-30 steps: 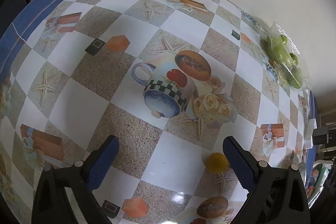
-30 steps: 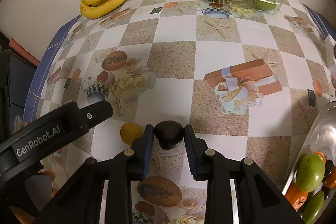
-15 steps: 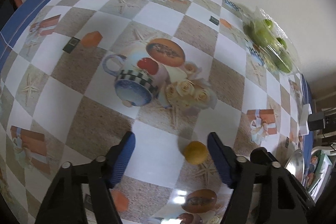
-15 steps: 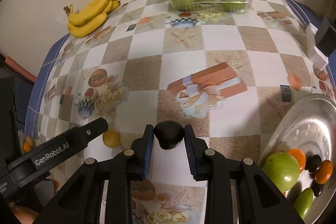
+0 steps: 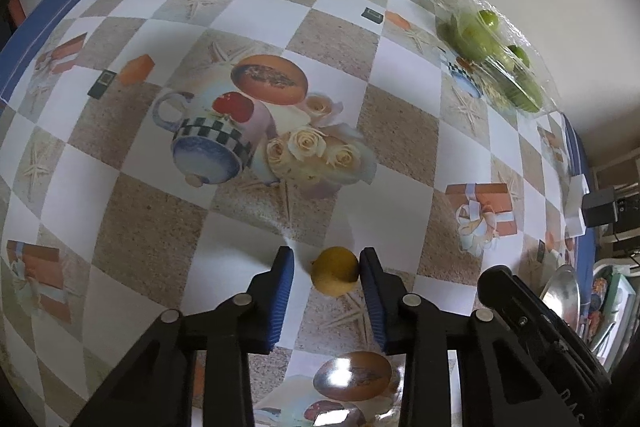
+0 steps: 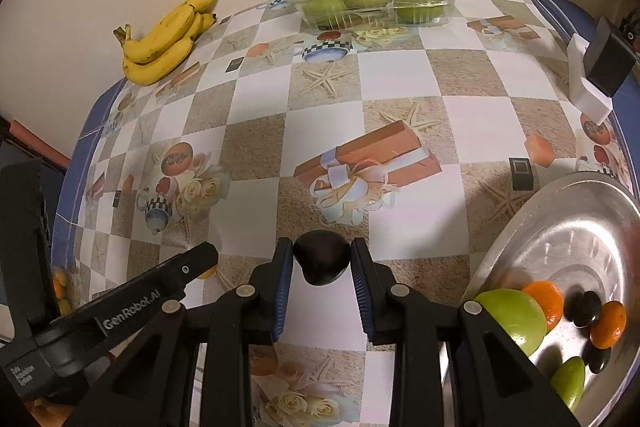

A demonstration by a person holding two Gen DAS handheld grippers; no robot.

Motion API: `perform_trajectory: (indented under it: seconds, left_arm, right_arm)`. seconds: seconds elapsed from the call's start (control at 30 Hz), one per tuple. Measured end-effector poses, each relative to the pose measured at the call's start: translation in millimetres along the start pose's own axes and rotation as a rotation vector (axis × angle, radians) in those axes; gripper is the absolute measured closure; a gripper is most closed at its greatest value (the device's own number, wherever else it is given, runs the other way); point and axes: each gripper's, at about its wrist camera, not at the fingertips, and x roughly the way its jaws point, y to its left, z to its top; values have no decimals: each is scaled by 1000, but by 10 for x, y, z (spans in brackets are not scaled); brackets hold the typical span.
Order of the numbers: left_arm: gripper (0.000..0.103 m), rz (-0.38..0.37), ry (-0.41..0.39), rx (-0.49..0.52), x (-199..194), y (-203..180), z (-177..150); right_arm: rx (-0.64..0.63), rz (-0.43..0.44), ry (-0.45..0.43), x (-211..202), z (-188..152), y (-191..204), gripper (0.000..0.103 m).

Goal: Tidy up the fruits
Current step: 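Close the left tool on the yellow fruit while the right tool grasps the dark plum, then carry the yellow fruit and dark plum over the steel bowl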

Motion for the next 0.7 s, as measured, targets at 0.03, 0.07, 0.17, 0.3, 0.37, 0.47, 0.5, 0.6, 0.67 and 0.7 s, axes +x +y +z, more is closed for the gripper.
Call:
perform_trajectory:
  seconds: [0.03, 0.07, 0.17, 0.3, 0.37, 0.47, 0.5, 0.6, 0.67, 0.7]
  left_arm:
    - [67, -1, 0, 0, 1, -3, -5]
    - [70, -1, 1, 1, 4, -7, -8]
    - [75, -6, 1, 10, 3, -25, -27]
    - [76, -17, -11, 20, -13, -55, -20]
    - [76, -21, -18, 25, -25, -67, -11]
    - [76, -24, -34, 34, -79, -85, -8]
    - [76, -25, -41, 37, -102, -100, -5]
    - [76, -32, -60, 52, -182, -148, -4]
    - [76, -36, -71, 61, -241, -174, -11]
    - [76, -38, -76, 64, -262, -185, -15]
  right_arm:
    - [0, 2, -1, -8, 1, -7, 72]
    - [1, 2, -3, -13, 1, -9, 72]
    - [1, 4, -4, -23, 0, -15, 72]
    - [0, 8, -8, -46, 5, -6, 72]
    - [-3, 11, -14, -71, 6, 1, 72]
    - [-3, 16, -21, -106, 12, 2, 72]
    - [-3, 17, -22, -115, 13, 2, 72]
    - [0, 18, -28, -156, 19, 0, 72]
    - [3, 21, -36, -199, 21, -2, 72]
    - [4, 21, -39, -220, 20, -5, 72]
